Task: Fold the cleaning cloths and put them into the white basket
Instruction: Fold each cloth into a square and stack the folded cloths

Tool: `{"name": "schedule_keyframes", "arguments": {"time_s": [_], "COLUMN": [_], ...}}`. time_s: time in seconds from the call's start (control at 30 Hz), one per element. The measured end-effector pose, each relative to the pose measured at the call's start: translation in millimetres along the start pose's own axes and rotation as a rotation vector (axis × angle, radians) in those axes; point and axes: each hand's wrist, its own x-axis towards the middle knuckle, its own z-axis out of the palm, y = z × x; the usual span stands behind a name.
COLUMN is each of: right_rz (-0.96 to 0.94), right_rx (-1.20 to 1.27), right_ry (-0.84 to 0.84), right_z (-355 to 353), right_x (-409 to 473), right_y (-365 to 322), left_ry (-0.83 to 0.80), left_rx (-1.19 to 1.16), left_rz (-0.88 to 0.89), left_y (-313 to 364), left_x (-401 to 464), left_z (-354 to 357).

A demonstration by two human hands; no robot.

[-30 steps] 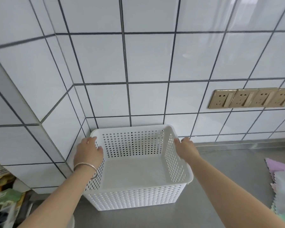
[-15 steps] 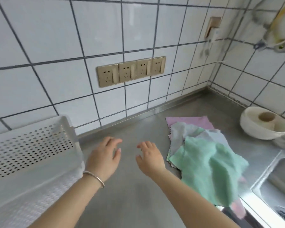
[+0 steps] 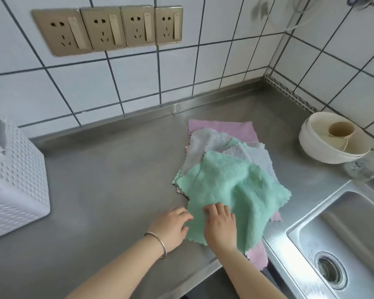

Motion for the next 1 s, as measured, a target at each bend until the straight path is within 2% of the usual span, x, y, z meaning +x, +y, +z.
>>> {"name": "schedule_keyframes", "arguments": {"time_s": [0.13,0.27,0.43,0.57,0.6,0.73,0.83,0.9,0.97,1.0], "right_rz": [-0.024,-0.090,-0.138,-0.196,-0.206,-0.283,-0.310,-0.259,-0.245,-0.223], "right_rx": [0.036,0.010,0.045,0.093,0.114,0.005,-0.077,-0.079,-0.114,-0.115], "right_ry": [0.050,0.138,0.267,0.343,0.337,0.292,0.216,0.275,0.297,0.303], "right_z": [11,22,44,50,50,48,40,30,-32,-34], "right_x": [-3,-15,-23,-22,-20,-39,-43,-23,-36,-36], "right_y": [5,11,19,23,23,19,19,23,45,56], "left_ry": [-0.061,-0.045,0.193,0.427,0.472,0.385,0.498,0.570,0.763,0.757], "left_rx": [0.071,0.314,0.636,0.656,0.610,0.430,0.307,0.238,0.274,0.244], "left_rz": [0.010,0.090,0.316,0.366,0.326,0.064,-0.016,-0.063,-0.059,-0.066], "left_y": [8,7,-4,-8,-7,5,16,19,55,56], "left_x": [-1,-6,-5,4,7,-5,-17,-15,-53,-55], "left_z": [10,23,51,57,54,60,62,47,22,20]}}
